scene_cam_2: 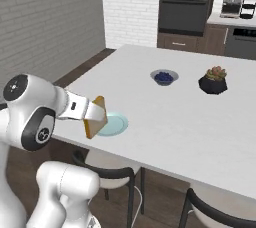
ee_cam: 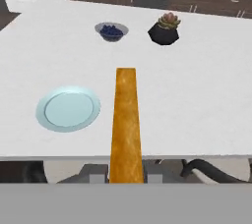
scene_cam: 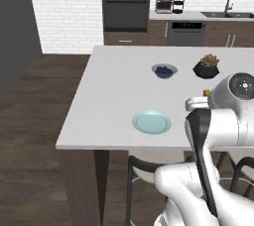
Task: Start the toaster. Once the lever pops up, take the bread to the plate on the dining counter.
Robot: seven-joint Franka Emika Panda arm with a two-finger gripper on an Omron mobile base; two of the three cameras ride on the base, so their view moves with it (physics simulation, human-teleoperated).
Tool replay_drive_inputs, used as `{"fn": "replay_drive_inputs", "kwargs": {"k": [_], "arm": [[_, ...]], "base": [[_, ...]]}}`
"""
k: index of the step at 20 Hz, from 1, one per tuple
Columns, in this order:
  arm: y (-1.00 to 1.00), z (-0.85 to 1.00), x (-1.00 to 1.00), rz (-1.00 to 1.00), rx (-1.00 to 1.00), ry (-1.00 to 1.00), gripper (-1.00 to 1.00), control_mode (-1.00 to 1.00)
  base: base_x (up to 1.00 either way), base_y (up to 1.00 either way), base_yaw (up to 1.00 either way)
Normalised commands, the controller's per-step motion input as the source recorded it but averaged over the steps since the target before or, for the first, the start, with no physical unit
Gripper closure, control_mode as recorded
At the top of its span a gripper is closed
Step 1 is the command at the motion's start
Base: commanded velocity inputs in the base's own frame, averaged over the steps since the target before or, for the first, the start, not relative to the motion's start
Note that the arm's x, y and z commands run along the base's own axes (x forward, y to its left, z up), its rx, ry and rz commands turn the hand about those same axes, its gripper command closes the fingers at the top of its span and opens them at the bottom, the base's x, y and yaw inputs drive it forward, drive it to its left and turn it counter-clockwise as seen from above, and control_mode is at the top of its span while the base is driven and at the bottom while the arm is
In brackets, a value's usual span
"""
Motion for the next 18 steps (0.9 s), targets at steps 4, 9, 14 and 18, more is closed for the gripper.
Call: {"fn": "replay_drive_inputs", "kwargs": {"k": [4,9,14,18], "arm": [[0.22,-0.05,0.64,0.64,0.22,0.01,1.00,-1.00],[0.08,-0.01,0.86,0.59,0.26,0.03,1.00,-1.00],[0.04,-0.41,0.82,0.27,0.25,0.14,1.00,-1.00],[0.00,-0.57,0.10,0.03,0.17,0.15,1.00,-1.00]], "base": [[0.00,0.00,0.00],[0.00,0.00,0.00],[0.00,0.00,0.00],[0.00,0.00,0.00]]}}
